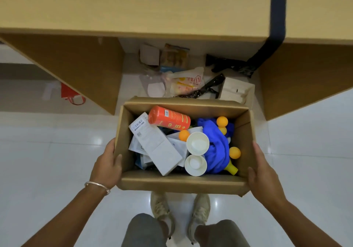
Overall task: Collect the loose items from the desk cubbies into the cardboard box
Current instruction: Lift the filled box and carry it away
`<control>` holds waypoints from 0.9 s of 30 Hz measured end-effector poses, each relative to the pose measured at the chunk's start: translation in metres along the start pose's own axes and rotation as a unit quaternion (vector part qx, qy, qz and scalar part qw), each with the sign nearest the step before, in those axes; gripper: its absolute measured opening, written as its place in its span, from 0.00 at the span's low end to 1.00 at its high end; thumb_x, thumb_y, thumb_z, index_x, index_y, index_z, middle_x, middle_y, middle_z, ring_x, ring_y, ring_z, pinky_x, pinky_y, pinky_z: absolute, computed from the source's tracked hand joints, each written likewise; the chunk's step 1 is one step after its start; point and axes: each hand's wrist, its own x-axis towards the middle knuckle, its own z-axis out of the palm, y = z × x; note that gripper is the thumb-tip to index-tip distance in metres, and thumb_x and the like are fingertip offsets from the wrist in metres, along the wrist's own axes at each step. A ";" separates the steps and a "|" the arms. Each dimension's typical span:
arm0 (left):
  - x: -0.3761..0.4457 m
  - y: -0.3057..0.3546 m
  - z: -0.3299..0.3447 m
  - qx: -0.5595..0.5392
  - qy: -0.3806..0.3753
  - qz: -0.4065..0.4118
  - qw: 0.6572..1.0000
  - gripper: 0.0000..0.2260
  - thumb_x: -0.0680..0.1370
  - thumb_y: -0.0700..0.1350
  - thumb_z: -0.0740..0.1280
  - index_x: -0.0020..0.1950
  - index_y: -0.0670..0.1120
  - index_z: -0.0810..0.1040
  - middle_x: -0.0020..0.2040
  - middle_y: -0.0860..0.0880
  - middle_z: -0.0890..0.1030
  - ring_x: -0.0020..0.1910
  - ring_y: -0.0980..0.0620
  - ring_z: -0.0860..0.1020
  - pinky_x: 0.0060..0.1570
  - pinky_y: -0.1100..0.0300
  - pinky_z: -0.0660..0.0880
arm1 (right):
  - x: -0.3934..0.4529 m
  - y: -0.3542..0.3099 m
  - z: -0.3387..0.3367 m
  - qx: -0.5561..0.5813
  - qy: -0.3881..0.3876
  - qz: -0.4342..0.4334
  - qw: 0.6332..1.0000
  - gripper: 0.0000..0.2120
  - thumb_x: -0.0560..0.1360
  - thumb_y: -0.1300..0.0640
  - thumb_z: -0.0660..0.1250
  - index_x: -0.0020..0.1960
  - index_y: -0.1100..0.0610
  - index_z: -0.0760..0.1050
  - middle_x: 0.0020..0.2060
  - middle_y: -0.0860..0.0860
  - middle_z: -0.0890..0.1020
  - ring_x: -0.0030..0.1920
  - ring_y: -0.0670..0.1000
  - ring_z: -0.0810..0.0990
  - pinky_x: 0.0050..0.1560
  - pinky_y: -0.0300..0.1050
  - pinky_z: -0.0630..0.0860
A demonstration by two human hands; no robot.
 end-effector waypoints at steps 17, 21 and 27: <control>0.185 -0.148 0.233 0.060 -0.020 -0.022 0.998 0.21 0.78 0.37 0.61 0.71 0.48 0.64 0.51 0.43 0.81 0.45 0.41 0.79 0.46 0.49 0.77 | 0.199 0.139 0.233 -0.006 -0.020 -0.025 0.999 0.41 0.73 0.68 0.60 0.77 0.39 0.50 0.71 0.51 0.70 0.64 0.58 0.74 0.60 0.53 0.74; 0.230 -0.163 0.271 0.097 -0.013 -0.032 0.995 0.17 0.79 0.39 0.60 0.67 0.47 0.65 0.45 0.45 0.79 0.38 0.46 0.76 0.41 0.53 0.74 | 0.248 0.152 0.267 -0.004 -0.020 -0.043 0.999 0.38 0.74 0.68 0.60 0.77 0.45 0.54 0.72 0.53 0.69 0.67 0.59 0.72 0.63 0.54 0.72; 0.274 -0.182 0.305 0.086 0.015 -0.043 0.995 0.17 0.77 0.37 0.61 0.65 0.47 0.66 0.45 0.44 0.80 0.37 0.46 0.75 0.39 0.53 0.73 | 0.302 0.158 0.297 0.003 -0.007 -0.072 0.997 0.37 0.74 0.69 0.61 0.77 0.49 0.55 0.72 0.56 0.69 0.67 0.61 0.72 0.64 0.56 0.71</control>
